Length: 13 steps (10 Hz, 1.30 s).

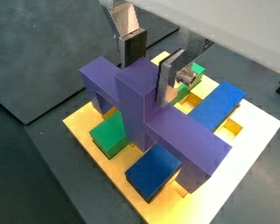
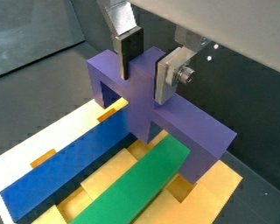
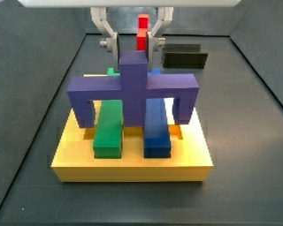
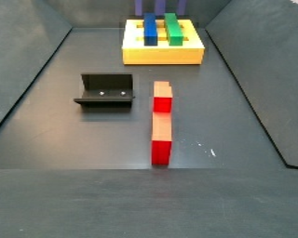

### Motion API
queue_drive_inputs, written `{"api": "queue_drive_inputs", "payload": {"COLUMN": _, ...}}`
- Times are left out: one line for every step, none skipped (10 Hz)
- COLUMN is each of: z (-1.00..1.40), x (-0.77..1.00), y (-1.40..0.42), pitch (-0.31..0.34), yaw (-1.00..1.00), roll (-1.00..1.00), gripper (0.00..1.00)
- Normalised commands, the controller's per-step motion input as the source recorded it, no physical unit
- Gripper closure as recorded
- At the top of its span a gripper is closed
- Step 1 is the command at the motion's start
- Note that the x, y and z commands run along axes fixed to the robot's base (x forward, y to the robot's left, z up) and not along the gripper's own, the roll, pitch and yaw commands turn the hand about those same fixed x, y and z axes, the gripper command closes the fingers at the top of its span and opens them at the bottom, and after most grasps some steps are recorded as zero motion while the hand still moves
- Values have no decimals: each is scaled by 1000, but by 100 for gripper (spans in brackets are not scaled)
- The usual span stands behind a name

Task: Pick up the purple object. Move up. Move to above the board. Insert the purple object.
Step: Insert the purple object.

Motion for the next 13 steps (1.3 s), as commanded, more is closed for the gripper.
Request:
{"api": "queue_drive_inputs", "payload": {"z": -180, "x": 111, "y": 0, "pitch": 0, "yaw": 20, "roll": 116, "gripper": 100}}
{"api": "queue_drive_inputs", "payload": {"z": -120, "x": 200, "y": 0, "pitch": 0, "yaw": 43, "roll": 116, "gripper": 100}}
{"api": "queue_drive_inputs", "payload": {"z": -117, "x": 157, "y": 0, "pitch": 0, "yaw": 9, "roll": 124, "gripper": 100}}
{"api": "queue_drive_inputs", "payload": {"z": -83, "x": 83, "y": 0, "pitch": 0, "yaw": 11, "roll": 106, "gripper": 100}}
{"api": "queue_drive_inputs", "payload": {"z": -86, "x": 23, "y": 0, "pitch": 0, "yaw": 3, "roll": 109, "gripper": 100}}
{"api": "queue_drive_inputs", "payload": {"z": 0, "x": 0, "y": 0, "pitch": 0, "yaw": 0, "roll": 41, "gripper": 100}}
{"api": "queue_drive_inputs", "payload": {"z": 197, "x": -20, "y": -60, "pitch": 0, "yaw": 11, "roll": 0, "gripper": 100}}
{"api": "queue_drive_inputs", "payload": {"z": 211, "x": -49, "y": -46, "pitch": 0, "yaw": 17, "roll": 0, "gripper": 100}}
{"api": "queue_drive_inputs", "payload": {"z": 0, "x": -66, "y": 0, "pitch": -3, "yaw": 0, "roll": 44, "gripper": 100}}
{"api": "queue_drive_inputs", "payload": {"z": -49, "x": 0, "y": 0, "pitch": -10, "yaw": 0, "roll": 83, "gripper": 100}}
{"api": "queue_drive_inputs", "payload": {"z": -140, "x": -34, "y": 0, "pitch": -9, "yaw": 0, "roll": 131, "gripper": 100}}
{"api": "queue_drive_inputs", "payload": {"z": -37, "x": 0, "y": -40, "pitch": 0, "yaw": 0, "roll": 94, "gripper": 100}}
{"api": "queue_drive_inputs", "payload": {"z": -117, "x": 6, "y": -46, "pitch": 0, "yaw": 0, "roll": 94, "gripper": 100}}
